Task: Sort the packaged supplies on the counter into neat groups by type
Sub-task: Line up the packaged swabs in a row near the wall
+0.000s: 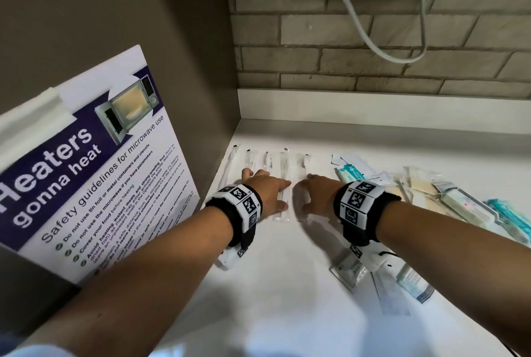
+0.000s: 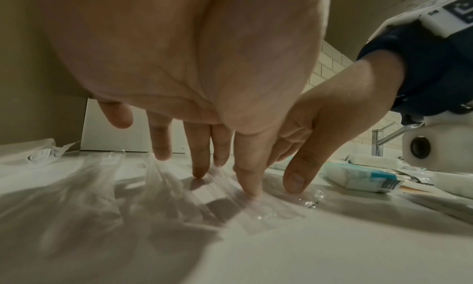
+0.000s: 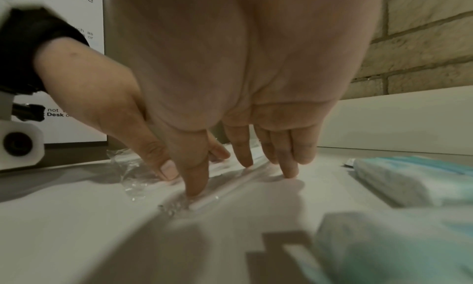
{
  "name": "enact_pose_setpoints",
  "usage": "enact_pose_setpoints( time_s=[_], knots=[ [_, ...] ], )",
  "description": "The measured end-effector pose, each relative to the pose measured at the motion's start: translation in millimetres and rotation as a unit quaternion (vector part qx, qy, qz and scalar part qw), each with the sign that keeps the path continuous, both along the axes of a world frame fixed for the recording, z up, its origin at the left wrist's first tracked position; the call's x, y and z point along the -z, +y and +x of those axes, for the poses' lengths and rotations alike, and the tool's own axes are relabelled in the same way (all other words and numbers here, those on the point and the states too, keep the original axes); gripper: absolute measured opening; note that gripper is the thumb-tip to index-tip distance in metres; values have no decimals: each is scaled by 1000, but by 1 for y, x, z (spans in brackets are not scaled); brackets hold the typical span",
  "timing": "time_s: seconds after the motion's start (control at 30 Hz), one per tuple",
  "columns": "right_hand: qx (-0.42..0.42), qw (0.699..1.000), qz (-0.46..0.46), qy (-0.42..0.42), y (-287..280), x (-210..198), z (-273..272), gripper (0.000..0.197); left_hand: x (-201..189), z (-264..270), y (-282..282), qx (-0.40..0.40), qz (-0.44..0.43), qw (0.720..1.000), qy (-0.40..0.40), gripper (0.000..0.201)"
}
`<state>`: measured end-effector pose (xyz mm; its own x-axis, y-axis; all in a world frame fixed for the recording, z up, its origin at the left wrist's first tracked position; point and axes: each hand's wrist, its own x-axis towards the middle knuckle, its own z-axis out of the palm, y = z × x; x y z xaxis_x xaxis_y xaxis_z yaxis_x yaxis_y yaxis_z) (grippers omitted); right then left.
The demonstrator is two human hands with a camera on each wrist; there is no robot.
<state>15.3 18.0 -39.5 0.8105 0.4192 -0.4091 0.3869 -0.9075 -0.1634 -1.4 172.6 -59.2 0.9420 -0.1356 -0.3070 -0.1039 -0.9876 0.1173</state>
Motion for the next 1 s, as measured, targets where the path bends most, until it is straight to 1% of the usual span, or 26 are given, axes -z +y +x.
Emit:
enact_pose_setpoints(
  time_s=[0.17, 0.53, 0.73, 0.8, 0.9, 0.93, 1.0],
  knots=[
    [10, 1000, 9, 8, 0, 0, 1, 41, 11, 8, 2, -11, 10, 1000, 11, 62],
    [13, 1000, 7, 9, 2, 4, 2, 45, 3, 5, -1, 5, 7, 1000, 3, 62],
    [17, 1000, 11, 3, 2, 9, 6, 63, -2, 2, -3, 4, -6, 1000, 9, 59],
    [15, 1000, 7, -6, 1, 9, 7, 68, -6, 1, -2, -2, -20, 1000, -4, 57],
    [-8, 999, 24, -41, 4, 5, 11, 64, -14, 3, 9, -45, -40, 996, -64, 45],
    [-21, 998, 39, -53, 7, 2, 11, 62, -16, 5, 15, -69, -34, 994, -83, 41],
    [-54, 993, 59, -82, 16, -3, 11, 60, -18, 9, 30, -107, 1, 990, -94, 37]
  ],
)
